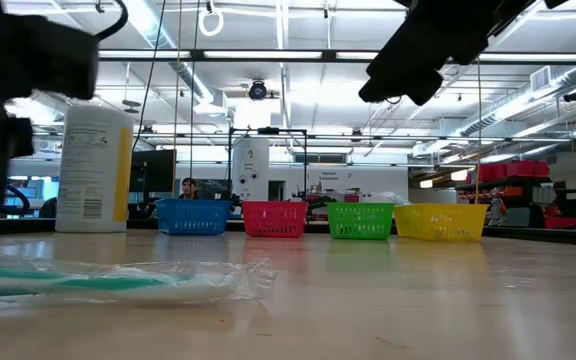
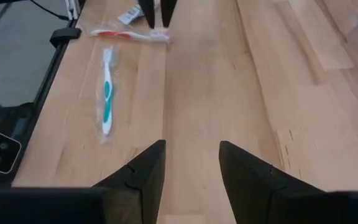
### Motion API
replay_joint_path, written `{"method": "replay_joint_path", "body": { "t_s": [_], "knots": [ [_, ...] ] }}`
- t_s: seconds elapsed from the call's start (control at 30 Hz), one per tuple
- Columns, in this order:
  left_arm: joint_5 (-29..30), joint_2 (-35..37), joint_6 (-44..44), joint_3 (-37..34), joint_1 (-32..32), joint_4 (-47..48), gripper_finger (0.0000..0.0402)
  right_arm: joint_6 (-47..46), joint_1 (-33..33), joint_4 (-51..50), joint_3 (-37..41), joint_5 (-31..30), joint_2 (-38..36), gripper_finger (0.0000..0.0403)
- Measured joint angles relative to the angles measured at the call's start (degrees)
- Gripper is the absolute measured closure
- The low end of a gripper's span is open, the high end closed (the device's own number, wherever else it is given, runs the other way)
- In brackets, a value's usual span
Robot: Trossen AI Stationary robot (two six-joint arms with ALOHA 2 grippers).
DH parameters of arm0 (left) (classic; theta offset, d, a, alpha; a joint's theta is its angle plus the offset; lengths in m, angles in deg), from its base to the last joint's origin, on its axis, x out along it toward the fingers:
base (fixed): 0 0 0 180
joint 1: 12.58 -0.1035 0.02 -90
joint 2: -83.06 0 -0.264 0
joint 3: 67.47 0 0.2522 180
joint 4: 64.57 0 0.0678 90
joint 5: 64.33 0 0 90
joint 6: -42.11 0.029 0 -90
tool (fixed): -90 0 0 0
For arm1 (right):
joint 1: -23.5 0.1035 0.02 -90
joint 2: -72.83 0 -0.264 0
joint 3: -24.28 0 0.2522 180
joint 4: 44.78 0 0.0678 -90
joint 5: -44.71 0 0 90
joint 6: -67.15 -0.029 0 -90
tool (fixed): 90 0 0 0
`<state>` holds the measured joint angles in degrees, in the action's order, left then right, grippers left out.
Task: Pick & Place Travel size toiletries
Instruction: Put the orange toothbrush into the yellow basket
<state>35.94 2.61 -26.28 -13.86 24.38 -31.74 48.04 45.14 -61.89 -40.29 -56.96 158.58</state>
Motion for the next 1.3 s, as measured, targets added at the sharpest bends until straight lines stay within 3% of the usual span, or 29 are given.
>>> {"method": "replay_joint_path", "body": {
  "t_s": [0.27, 0.5, 0.73, 0.93, 1.1, 1.3],
  "knots": [
    [-0.61, -4.89, -4.63, 0.17, 2.98, -0.84, 0.0229, -0.01, 1.33, 2.59, 0.0, -0.25, 0.02, 0.0243],
    [-2.28, -4.83, -3.13, 0.22, 2.78, -0.23, 0.0217, -1.56, 1.84, 2.67, 0.0, -0.25, 0.02, 0.0243],
    [-2.7, -4.72, 12.15, 1.98, -1.45, 2.57, 0.0217, -0.98, 2.08, 2.62, 0.0, -0.25, 0.02, 0.0243],
    [-8.24, -4.58, 13.63, 9.79, -5.86, 13.51, 0.0217, -0.98, 2.08, 2.5, 0.0, -0.24, 0.02, 0.0243],
    [-9.26, -4.83, 7.14, 13.38, -6.05, 23.85, 0.0225, -0.98, 2.08, 2.34, 0.0, -0.24, 0.02, 0.0243],
    [-7.14, -5.97, -0.23, 11.54, -4.38, 22.97, 0.023, -0.98, 2.08, 2.34, 0.0, -0.23, 0.04, 0.0243]
  ]
}}
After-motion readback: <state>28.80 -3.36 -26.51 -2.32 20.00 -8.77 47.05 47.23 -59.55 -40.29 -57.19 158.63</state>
